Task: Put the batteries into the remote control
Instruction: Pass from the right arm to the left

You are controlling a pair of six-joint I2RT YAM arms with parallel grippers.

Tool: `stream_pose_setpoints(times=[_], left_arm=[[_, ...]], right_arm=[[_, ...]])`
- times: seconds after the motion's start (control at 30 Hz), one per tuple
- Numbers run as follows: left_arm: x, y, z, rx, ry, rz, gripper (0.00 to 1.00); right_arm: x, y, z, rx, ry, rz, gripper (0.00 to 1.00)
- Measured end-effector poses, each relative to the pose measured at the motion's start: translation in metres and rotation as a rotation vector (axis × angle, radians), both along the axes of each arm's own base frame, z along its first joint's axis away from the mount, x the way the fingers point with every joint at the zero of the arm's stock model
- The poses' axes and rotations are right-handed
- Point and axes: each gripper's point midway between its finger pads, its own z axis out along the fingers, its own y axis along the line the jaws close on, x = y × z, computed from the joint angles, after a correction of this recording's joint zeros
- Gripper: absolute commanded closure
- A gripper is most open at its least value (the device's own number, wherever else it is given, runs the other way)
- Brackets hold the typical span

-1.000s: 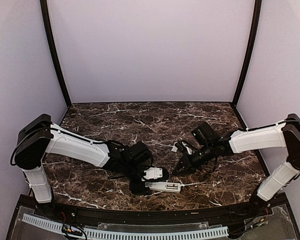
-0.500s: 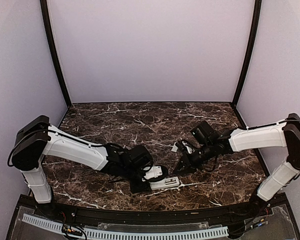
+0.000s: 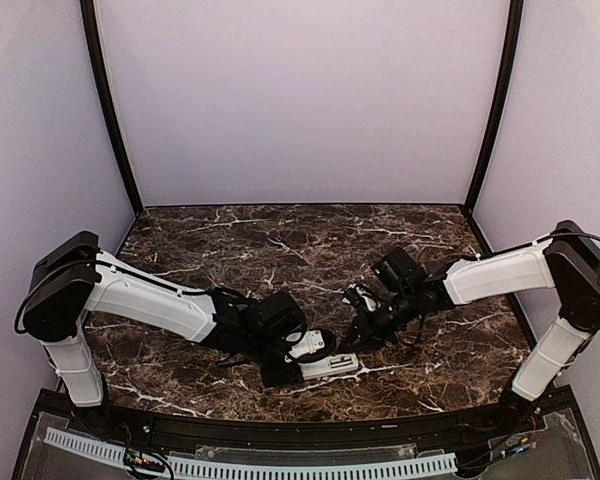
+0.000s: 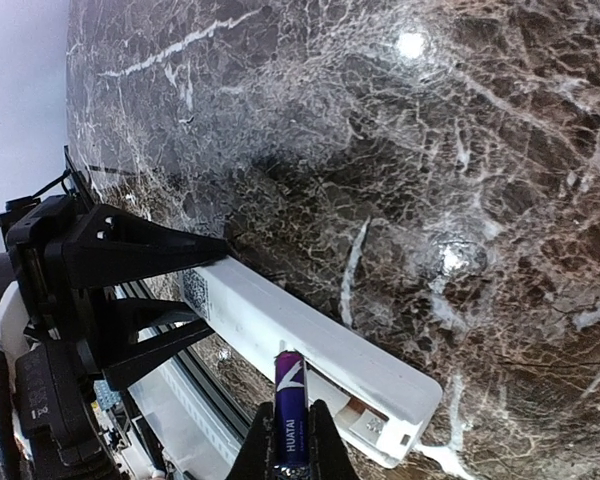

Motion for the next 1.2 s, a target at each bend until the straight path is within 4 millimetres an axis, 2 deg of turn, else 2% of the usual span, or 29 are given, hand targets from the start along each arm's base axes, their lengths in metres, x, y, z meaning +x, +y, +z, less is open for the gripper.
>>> stream_pose_setpoints(times=[0.17,0.33,0.73,1.07,1.2], left_arm=[[0.000,0.000,0.000,-0.003,-0.001,0.005,0.59],[0.001,0.000,0.000,-0.003,-0.004,0.006,0.59],[0.001,0.000,0.000,-0.002,-0.004,0.008,0.59],[0.006,0.000,0.001,-0.014,-0.002,0.014,0.41],[0.003,-0.004,0.004,-0.049,0.038,0.007,0.37]], right_arm=[[-0.008,0.006,-0.005,0.001,0.013,0.008,1.00],[-0.014,-0.001,-0.016,-0.026,0.045,-0.015,1.00],[-0.008,0.000,-0.021,-0.034,0.045,-0.066,1.00],[-0.007,0.007,-0.023,0.017,0.045,-0.083,1.00],[-0.005,0.008,-0.024,0.020,0.037,-0.084,1.00]])
